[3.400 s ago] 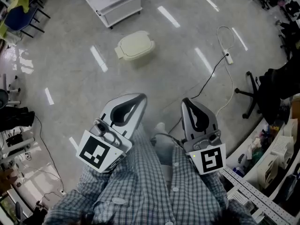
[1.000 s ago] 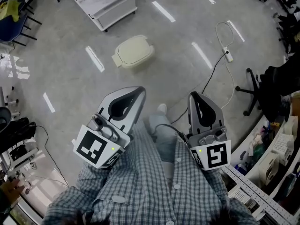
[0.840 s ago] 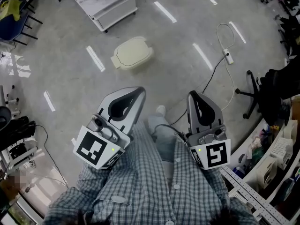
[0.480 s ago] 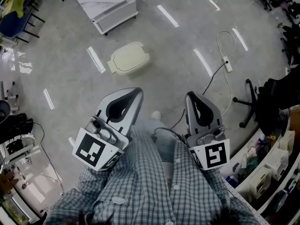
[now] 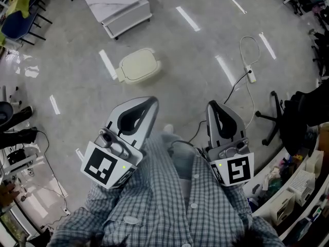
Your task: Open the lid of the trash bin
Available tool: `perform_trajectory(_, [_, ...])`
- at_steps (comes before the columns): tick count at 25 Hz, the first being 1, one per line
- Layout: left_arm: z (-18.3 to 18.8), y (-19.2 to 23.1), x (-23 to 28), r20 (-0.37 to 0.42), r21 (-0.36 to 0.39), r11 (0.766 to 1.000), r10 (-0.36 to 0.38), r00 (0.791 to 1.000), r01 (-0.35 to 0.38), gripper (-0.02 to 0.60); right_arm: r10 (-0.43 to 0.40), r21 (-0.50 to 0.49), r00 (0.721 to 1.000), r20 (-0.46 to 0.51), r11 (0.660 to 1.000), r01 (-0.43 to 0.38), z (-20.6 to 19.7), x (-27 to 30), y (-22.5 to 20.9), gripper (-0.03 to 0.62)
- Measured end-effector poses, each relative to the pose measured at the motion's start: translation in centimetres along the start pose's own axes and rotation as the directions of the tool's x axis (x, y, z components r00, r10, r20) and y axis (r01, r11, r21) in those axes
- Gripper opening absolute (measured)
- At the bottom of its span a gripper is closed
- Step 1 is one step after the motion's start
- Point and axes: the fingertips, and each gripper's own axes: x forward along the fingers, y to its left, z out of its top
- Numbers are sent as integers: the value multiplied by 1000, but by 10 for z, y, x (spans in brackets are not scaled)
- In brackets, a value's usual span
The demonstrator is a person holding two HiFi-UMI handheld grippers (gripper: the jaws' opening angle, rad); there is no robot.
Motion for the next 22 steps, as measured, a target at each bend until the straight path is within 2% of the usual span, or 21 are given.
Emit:
perform_trajectory(7, [-8,0,5,-29,-12,1000,0,1000,0,5,-5,21,1000,-22,1000,5,-11,0,-3,23])
perform_trajectory(11, [-13,5,14,-34,-29,1000,-9,999,8,5,-16,28,1000,11,999,16,-10,2,-8,23])
perform_trajectory(13, [-14,8,21,-35,-29,999,-18,999,17,5,-22,24,1000,-15,999,23,-15,5,-13,23])
perform_trajectory(22, [-2,32,55,-40,-24,999,-35,999,34,5,-36,33,999,-35,999,37,-11,38,-38,23])
